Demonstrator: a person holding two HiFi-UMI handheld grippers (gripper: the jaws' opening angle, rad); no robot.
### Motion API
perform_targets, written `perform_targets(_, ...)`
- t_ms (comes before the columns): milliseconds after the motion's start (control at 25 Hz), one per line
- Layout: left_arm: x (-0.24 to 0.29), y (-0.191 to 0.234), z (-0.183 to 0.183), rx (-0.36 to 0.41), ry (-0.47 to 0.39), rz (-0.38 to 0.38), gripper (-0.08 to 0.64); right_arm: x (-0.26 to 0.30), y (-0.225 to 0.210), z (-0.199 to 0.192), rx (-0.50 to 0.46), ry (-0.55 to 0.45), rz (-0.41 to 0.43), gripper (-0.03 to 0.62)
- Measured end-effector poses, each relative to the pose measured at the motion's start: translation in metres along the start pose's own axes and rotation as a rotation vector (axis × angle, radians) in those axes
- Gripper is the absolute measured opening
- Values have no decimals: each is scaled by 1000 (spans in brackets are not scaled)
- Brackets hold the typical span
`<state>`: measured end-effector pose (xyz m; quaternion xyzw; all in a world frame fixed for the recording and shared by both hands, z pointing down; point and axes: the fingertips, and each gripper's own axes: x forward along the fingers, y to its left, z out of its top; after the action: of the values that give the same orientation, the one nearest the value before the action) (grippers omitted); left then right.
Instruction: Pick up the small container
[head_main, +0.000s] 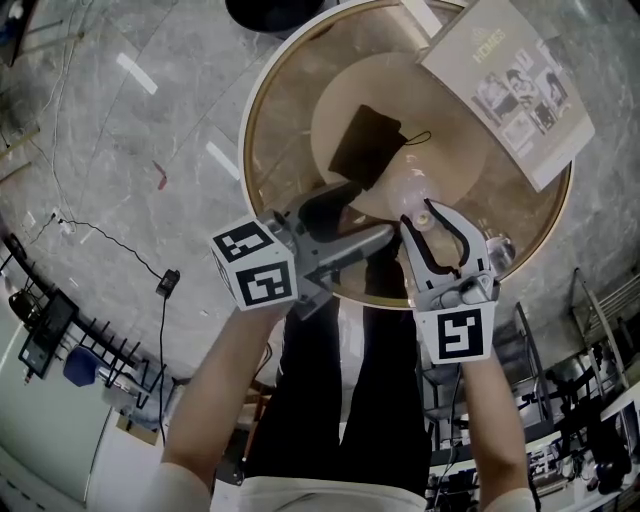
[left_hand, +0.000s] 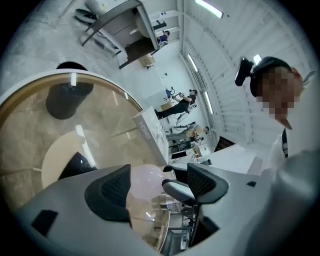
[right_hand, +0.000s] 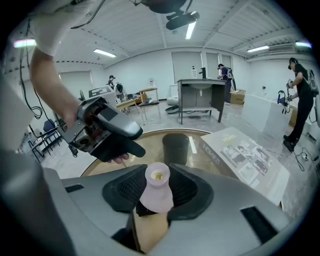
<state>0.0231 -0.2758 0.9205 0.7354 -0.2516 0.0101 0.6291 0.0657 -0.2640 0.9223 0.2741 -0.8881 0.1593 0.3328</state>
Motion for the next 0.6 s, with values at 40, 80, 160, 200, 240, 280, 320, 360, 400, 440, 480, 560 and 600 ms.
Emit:
perform_targets(40,2,0,0,-25,-7,-11,354,-1,0,3,-3,-1,7,150)
perform_targets(80,3,0,0,-47,-13,-18,356,-3,1,6,-5,-2,15,150)
perform_targets(160,6,0,-2,-79,-22,-31,365,-7,4,12,-8,3,31,150)
perform_targets(200,8,0,-3,-91,-25,-40,368,-9,5,15,-11,5,37,150)
perform_targets(240,9,0,-4,-104,-30,-51,370,-10,7,18,-14,5,42,150)
perform_targets(280,11,0,-5,-120,-36,-61,374,-11,7,20,-16,2,46,150)
perform_targets(320,12,1,-5,-142,-44,-70,376,-11,8,23,-18,0,50,150)
perform_targets(360,13,1,-4,-169,-53,-77,378,-11,8,24,-21,-2,53,150)
perform_targets(400,13,2,-4,-199,-61,-84,381,-12,8,26,-23,-2,56,150)
perform_targets(440,14,3,-4,-229,-69,-93,385,-13,7,28,-25,-2,58,150)
perform_targets(480,15,3,-4,-255,-75,-104,390,-13,7,30,-27,-3,61,150)
perform_targets(560,17,3,-4,-295,-85,-132,402,-16,7,34,-29,-6,68,150)
perform_targets(600,19,2,-4,-316,-90,-150,407,-17,7,36,-28,-7,72,150)
